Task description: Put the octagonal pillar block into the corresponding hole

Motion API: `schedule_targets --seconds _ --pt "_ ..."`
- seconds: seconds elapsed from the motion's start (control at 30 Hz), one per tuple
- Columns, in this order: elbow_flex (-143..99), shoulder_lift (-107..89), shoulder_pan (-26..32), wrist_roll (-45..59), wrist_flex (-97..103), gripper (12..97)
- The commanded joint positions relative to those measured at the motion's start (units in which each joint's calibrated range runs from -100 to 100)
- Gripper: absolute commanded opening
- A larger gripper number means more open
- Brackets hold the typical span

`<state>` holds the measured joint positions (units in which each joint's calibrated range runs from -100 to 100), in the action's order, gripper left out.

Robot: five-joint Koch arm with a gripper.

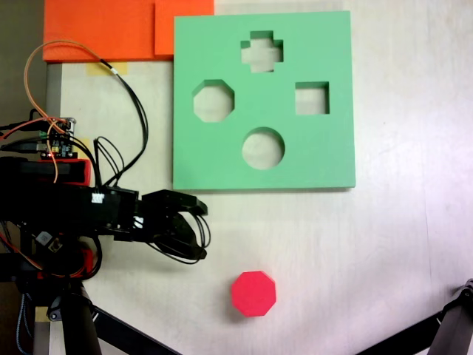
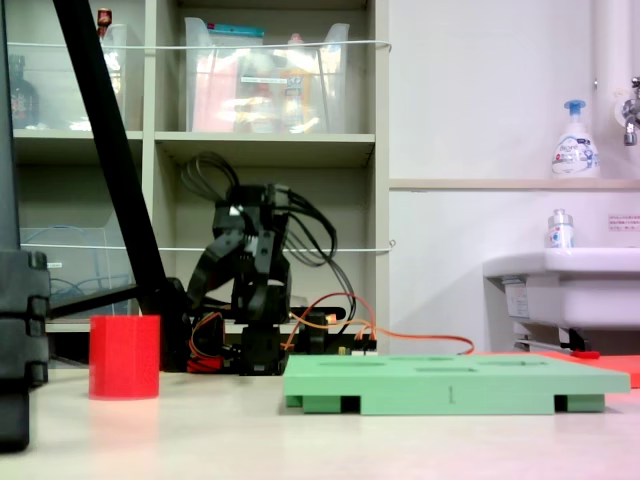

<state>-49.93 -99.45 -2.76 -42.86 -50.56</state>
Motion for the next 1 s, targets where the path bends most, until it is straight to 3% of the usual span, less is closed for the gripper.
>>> schedule_targets --seconds 0.0,0.07,0.2,0.33,0.5,0.97 --pt "10.84 -0.55 -0.15 0.05 -9.57 47.3" --pt "20.91 3.50 -0.44 0.00 -18.33 48.1" --pt "53.42 30.46 -1.32 0.10 -46.55 55.5" --pt "68.67 44.42 -1.81 0.20 -49.44 63.6" --pt "74.25 58.39 -2.05 0.24 -49.44 89.7" --pt "81.63 90.23 -5.42 2.69 -49.44 90.7"
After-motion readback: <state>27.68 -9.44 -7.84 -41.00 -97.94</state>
